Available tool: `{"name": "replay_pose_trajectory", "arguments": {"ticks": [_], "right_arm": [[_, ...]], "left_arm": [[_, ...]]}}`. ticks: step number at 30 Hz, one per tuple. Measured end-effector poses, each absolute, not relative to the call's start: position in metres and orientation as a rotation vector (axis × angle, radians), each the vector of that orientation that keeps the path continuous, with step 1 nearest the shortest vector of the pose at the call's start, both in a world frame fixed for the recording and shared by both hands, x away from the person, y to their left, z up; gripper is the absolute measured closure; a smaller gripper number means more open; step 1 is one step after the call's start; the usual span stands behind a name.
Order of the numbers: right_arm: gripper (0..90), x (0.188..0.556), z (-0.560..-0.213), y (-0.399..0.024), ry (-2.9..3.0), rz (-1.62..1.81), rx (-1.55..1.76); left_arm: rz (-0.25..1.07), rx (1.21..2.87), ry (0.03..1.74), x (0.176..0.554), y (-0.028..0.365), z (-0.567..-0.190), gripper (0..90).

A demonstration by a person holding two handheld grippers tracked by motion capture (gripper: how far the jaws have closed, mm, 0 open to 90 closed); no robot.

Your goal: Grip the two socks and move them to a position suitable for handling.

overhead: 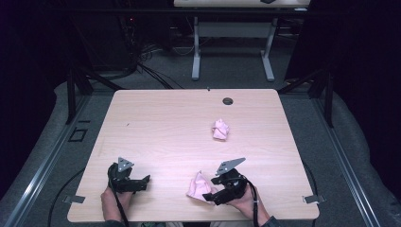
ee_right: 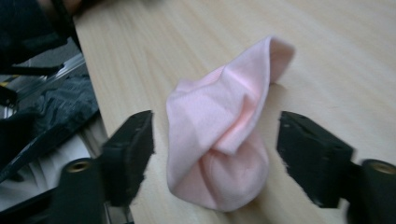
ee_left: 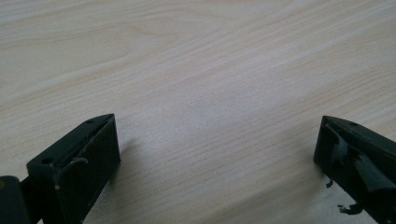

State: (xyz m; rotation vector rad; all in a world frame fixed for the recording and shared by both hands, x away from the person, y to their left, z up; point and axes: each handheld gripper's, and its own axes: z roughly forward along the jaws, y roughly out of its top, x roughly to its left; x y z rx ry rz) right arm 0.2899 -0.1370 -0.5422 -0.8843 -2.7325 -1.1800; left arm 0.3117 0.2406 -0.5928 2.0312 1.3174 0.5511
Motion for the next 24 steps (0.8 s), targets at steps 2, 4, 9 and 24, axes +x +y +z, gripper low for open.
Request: {"name": "replay_pose_trajectory", "arguments": {"ticks": [2, 4, 9, 24], "right_arm": [[17.8, 0.293, -0.538, -0.146, -2.716, -1.229, -0.926], [14.2, 0.299, -0.533, -0.156, -2.715, -1.262, -0.971], [3.5, 0.323, -0.522, -0.175, -2.717, -1.319, -1.072], [0.9, 0.432, -0.531, -0.182, -2.736, -1.287, -1.368]], "left_arm": [[0.552, 2.031, 1.317, 0.312, 0.241, -0.593, 0.3], [0.552, 2.031, 1.317, 0.312, 0.241, -0.593, 0.3], [0.552, 2.031, 1.317, 0.312, 0.241, -0.593, 0.3], [0.552, 2.031, 1.316, 0.312, 0.241, -0.593, 0.3]]}}
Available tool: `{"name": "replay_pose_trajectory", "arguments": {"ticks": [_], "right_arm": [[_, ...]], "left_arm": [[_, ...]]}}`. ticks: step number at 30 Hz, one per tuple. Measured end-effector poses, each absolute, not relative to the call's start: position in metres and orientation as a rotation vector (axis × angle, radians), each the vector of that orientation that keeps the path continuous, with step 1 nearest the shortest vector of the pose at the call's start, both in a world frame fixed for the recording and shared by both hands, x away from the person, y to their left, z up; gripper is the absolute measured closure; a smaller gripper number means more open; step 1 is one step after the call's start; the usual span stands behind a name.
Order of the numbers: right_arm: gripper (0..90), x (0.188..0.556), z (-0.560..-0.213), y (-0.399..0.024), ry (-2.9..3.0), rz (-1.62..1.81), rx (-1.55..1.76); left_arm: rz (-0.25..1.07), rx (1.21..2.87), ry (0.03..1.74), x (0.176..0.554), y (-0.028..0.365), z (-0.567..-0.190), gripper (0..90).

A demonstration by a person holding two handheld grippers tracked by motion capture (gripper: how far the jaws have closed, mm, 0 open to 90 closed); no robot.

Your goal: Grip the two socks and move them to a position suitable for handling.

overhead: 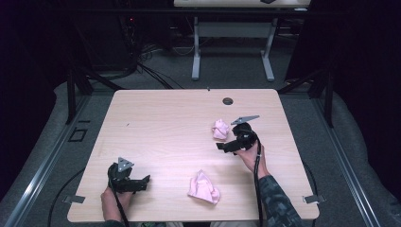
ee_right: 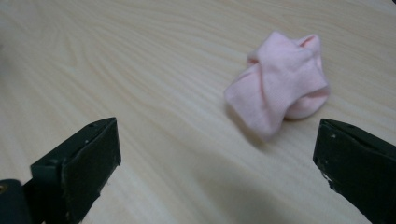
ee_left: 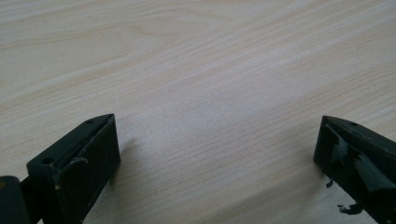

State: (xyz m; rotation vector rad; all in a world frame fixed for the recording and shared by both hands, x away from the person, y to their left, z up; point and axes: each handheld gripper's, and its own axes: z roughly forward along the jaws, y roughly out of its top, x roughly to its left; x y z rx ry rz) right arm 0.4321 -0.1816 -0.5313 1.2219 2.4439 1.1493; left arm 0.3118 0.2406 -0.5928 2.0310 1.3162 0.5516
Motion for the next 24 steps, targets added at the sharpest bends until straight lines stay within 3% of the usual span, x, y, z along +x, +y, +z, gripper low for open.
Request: {"name": "replay_pose_trajectory", "arguments": {"ticks": [10, 16, 18, 19, 24], "right_arm": [[16.1, 0.480, -0.544, -0.166, 2.352, 1.087, 1.343], [33.0, 0.496, -0.558, -0.165, 2.311, 1.024, 1.442], [42.3, 0.499, -0.566, -0.165, 2.318, 0.994, 1.462], [42.3, 0.499, -0.566, -0.165, 2.318, 0.994, 1.462], [64.1, 0.498, -0.570, -0.164, 2.310, 0.962, 1.442]], "left_arm": [[0.552, 2.031, 1.316, 0.312, 0.241, -0.593, 0.3], [0.552, 2.031, 1.316, 0.312, 0.241, -0.593, 0.3], [0.552, 2.031, 1.316, 0.312, 0.241, -0.593, 0.3], [0.552, 2.032, 1.316, 0.312, 0.241, -0.593, 0.3], [0.552, 2.031, 1.316, 0.312, 0.241, -0.593, 0.3]]}}
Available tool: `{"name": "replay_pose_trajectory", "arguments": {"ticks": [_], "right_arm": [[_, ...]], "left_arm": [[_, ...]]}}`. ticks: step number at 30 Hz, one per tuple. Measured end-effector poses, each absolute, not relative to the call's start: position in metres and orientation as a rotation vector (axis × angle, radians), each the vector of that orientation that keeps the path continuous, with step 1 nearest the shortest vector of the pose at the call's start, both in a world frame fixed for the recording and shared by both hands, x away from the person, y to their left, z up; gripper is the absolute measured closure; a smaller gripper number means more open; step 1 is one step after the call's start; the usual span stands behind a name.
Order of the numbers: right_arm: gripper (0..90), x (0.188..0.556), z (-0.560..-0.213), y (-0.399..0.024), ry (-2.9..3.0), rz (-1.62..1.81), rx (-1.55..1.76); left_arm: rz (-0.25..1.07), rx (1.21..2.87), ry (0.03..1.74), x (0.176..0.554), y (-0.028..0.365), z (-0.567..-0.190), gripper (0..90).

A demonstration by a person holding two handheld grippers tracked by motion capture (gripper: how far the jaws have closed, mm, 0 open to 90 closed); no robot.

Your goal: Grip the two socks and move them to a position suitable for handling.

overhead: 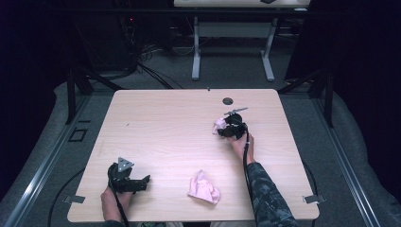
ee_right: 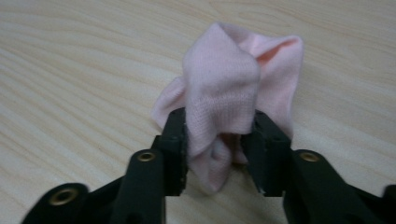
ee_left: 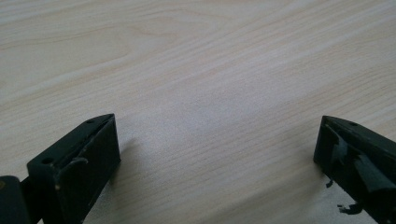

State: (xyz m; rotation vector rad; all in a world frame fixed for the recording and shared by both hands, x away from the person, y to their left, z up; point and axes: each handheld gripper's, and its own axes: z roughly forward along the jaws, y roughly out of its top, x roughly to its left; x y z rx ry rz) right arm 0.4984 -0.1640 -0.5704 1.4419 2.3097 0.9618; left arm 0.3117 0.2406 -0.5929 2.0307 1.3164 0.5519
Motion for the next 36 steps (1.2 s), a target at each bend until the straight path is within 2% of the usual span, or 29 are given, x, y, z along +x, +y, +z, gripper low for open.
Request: {"name": "replay_pose_trajectory", "arguments": {"ticks": [3, 8, 14, 18, 24, 30, 36], "right_arm": [[76.3, 0.498, -0.571, -0.164, 2.316, 0.954, 1.414], [81.2, 0.496, -0.568, -0.165, 2.322, 0.973, 1.397], [81.6, 0.476, -0.541, -0.168, 2.327, 1.064, 1.304], [81.6, 0.440, -0.517, -0.168, 2.344, 1.142, 1.208], [81.6, 0.402, -0.506, -0.168, 2.381, 1.204, 1.134], [81.3, 0.367, -0.511, -0.165, 2.452, 1.207, 1.082], [80.3, 0.354, -0.544, -0.163, 2.511, 1.117, 1.117]], "left_arm": [[0.551, 2.032, 1.317, 0.312, 0.241, -0.593, 0.3], [0.552, 2.030, 1.316, 0.312, 0.241, -0.593, 0.3], [0.552, 2.030, 1.317, 0.312, 0.241, -0.593, 0.3], [0.552, 2.031, 1.316, 0.312, 0.241, -0.593, 0.3], [0.552, 2.030, 1.317, 0.312, 0.241, -0.593, 0.3], [0.552, 2.030, 1.317, 0.312, 0.241, -0.593, 0.3], [0.552, 2.030, 1.317, 0.312, 0.241, -0.593, 0.3]]}}
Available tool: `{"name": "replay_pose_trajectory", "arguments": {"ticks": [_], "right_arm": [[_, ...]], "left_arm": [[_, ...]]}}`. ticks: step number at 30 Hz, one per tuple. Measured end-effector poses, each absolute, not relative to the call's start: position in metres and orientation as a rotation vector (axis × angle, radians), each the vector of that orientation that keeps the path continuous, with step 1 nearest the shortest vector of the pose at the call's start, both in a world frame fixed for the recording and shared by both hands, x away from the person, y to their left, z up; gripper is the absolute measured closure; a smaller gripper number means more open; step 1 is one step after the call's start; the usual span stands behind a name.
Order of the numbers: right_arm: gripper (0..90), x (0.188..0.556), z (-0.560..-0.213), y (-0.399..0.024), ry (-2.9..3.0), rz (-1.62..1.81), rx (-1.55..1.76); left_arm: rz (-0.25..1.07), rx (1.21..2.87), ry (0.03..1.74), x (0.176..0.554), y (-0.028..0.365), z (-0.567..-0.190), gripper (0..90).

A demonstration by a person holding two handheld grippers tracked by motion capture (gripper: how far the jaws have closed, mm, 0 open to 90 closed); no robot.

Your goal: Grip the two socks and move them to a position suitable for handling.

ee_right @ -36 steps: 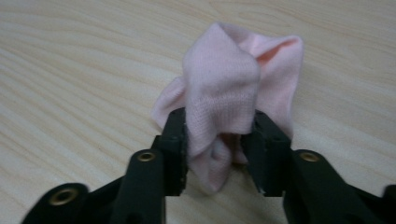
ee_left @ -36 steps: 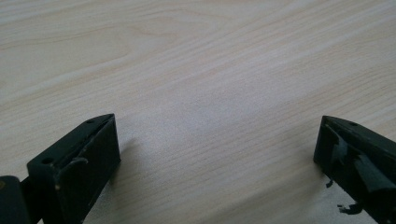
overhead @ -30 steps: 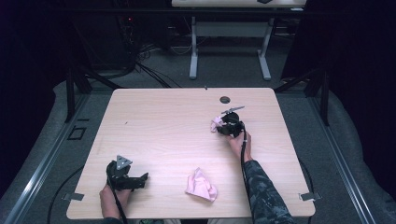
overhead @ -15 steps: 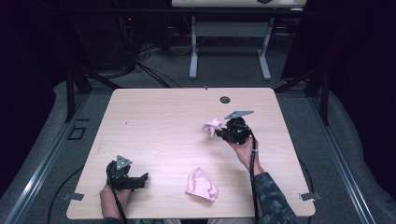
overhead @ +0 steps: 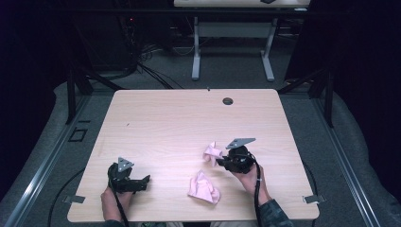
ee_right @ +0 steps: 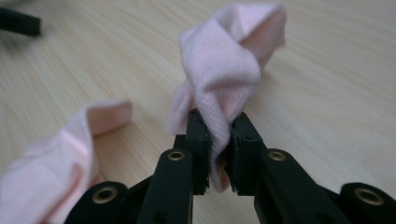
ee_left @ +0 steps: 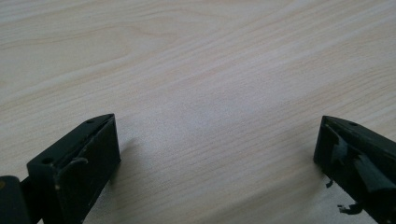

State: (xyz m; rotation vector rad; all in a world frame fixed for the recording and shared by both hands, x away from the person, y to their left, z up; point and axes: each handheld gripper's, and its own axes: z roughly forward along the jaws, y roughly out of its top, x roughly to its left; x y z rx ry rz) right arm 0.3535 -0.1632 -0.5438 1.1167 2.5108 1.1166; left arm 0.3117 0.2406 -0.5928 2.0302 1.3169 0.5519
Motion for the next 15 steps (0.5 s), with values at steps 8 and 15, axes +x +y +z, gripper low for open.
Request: {"name": "replay_pose_trajectory", "arguments": {"ticks": [8, 15], "right_arm": [[49.8, 0.349, -0.562, -0.166, 2.512, 1.077, 1.168], [30.9, 0.332, -0.544, -0.173, 2.467, 1.108, 1.136]], "left_arm": [[0.552, 2.031, 1.317, 0.312, 0.241, -0.593, 0.3], [0.552, 2.031, 1.317, 0.312, 0.241, -0.593, 0.3]]}}
